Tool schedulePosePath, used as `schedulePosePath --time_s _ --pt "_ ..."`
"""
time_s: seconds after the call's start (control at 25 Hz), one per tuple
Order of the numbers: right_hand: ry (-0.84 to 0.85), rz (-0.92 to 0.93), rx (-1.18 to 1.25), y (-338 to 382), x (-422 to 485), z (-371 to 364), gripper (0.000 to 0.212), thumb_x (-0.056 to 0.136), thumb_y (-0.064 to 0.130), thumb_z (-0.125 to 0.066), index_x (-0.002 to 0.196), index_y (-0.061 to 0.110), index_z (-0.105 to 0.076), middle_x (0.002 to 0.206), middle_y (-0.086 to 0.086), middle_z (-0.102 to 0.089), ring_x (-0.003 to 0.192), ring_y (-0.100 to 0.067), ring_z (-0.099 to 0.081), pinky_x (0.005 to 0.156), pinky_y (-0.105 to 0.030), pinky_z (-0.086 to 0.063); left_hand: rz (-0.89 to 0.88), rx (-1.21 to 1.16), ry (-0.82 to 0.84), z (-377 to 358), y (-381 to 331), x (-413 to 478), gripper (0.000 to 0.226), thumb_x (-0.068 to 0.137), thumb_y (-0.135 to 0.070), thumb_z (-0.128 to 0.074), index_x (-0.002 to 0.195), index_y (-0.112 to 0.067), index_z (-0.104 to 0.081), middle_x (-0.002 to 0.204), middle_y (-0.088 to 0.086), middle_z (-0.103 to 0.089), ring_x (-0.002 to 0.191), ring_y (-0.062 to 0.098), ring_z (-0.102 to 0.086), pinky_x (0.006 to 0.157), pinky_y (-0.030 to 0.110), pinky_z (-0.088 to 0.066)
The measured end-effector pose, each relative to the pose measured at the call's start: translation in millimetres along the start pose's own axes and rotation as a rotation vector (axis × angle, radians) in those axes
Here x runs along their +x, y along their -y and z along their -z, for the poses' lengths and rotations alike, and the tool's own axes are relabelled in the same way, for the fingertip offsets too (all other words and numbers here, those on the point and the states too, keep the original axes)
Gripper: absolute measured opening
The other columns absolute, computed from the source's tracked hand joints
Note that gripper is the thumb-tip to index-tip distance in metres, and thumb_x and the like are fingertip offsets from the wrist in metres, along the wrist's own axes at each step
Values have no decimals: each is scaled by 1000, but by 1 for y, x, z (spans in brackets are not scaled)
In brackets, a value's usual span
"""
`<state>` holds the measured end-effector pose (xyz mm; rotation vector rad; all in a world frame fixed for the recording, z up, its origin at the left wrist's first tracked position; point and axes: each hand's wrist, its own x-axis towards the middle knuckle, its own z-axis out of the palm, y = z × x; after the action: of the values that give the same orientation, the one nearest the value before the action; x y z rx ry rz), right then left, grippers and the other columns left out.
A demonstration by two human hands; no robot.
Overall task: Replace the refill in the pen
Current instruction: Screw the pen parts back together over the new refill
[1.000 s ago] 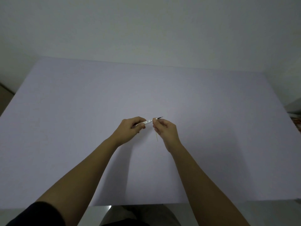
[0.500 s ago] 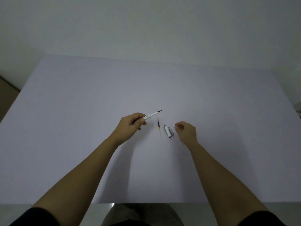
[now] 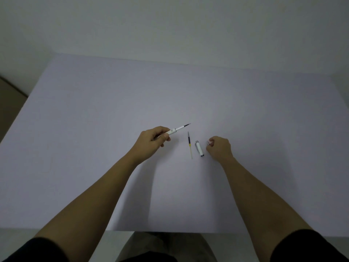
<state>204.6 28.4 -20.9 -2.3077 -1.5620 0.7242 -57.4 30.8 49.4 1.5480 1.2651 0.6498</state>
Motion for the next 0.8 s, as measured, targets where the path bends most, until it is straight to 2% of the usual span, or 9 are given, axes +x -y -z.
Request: schedulePosePath --time_s 0.08,0.16,0.2,0.28,0.36,0.52,0.8 --pt "-42 -75 153 5 -1 7 25 83 10 -58 103 -3 -66 98 -19 -71 88 -27 -65 76 -28 -49 -7 10 13 -2 -1 2 17 94 -23 -50 103 -24 -64 89 -7 -69 64 -2 -57 59 4 -42" --pt "-31 -174 546 15 -3 15 23 83 10 -59 103 3 -67 79 -4 -72 65 -6 -62 60 -11 -48 -15 21 28 -3 -3 5 17 93 -22 -50 102 -25 -64 90 -6 -69 64 -2 -57 59 4 -42" --pt "-3 -196 789 21 -6 18 19 84 10 -60 100 3 -66 73 2 -70 60 0 -60 56 -7 -47 -22 28 37 -4 -4 6 17 93 -22 -50 101 -26 -64 90 -6 -69 64 -2 -57 60 4 -43" --pt "55 -218 1206 31 -14 23 6 87 7 -60 92 8 -65 73 4 -69 67 1 -65 61 -9 -52 -36 40 53 -5 -7 8 16 93 -22 -50 100 -27 -64 90 -6 -69 65 -2 -58 60 4 -43" --pt "100 -217 1429 37 -22 24 9 89 4 -57 89 12 -63 73 5 -73 71 -2 -69 65 -13 -55 -47 53 65 -6 -10 10 17 93 -22 -50 100 -28 -64 90 -6 -69 65 -3 -58 60 3 -43" --pt "125 -212 1582 41 -31 25 11 90 4 -55 91 10 -64 73 5 -76 72 -2 -70 67 -14 -55 -68 77 67 -10 -15 14 17 93 -21 -50 102 -26 -64 90 -5 -69 64 -4 -58 60 3 -42" --pt "148 -176 1649 44 -35 32 13 91 3 -54 91 10 -64 75 4 -76 75 -3 -70 68 -14 -55 -63 95 72 -14 -15 16 18 93 -21 -49 103 -24 -64 91 -3 -70 64 -3 -58 60 4 -43"
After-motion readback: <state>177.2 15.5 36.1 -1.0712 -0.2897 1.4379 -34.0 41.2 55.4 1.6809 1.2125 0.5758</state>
